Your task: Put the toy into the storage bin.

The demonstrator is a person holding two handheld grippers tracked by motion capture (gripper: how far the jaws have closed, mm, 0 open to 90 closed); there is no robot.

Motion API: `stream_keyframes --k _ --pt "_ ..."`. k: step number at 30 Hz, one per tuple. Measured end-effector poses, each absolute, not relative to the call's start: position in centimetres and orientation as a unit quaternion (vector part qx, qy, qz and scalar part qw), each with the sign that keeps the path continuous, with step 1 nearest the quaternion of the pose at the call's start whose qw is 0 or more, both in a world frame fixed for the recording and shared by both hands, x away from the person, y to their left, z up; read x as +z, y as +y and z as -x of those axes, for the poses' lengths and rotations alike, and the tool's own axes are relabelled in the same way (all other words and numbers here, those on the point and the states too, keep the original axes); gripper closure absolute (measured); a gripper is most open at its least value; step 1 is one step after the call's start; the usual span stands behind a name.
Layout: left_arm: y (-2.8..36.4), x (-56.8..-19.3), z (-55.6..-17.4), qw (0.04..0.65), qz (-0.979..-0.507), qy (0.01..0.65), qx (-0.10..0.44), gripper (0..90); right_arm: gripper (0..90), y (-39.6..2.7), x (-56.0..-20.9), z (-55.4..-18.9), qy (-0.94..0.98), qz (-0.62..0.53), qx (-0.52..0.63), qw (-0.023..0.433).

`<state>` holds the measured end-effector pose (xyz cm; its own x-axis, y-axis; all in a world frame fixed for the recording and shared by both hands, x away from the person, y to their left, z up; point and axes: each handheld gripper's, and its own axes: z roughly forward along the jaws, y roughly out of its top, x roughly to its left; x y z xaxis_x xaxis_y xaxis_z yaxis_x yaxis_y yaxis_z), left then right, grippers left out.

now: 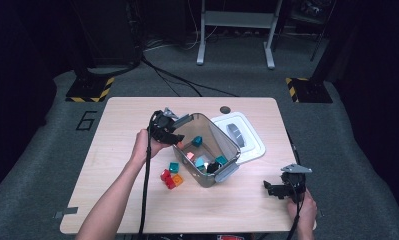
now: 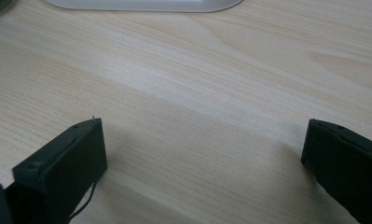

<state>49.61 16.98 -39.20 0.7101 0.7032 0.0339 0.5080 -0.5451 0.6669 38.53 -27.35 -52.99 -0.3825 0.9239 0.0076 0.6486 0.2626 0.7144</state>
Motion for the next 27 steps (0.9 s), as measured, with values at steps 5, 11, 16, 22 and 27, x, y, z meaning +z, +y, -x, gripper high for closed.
stream_keyframes --k 5,11,16,22,27 --pt "17.9 -38.0 -48.1 0.348 -0.856 0.343 0.171 30.7 0.0 -27.3 -53.0 -38.5 0.766 -0.514 0.324 0.212" --pt "19.9 -37.0 -45.9 0.367 -0.844 0.34 0.194 19.1 0.0 -27.4 -53.0 -38.5 0.766 -0.513 0.324 0.212" --pt "21.8 -38.3 -44.5 0.365 -0.838 0.353 0.202 16.5 0.0 -27.3 -53.0 -38.5 0.766 -0.513 0.324 0.212" --pt "24.5 -41.9 -43.6 0.354 -0.831 0.385 0.191 15.2 0.0 -27.4 -53.0 -38.5 0.766 -0.514 0.324 0.212" --pt "25.5 -45.4 -43.2 0.346 -0.824 0.411 0.182 14.5 0.0 -27.4 -53.0 -38.5 0.766 -0.513 0.324 0.212"
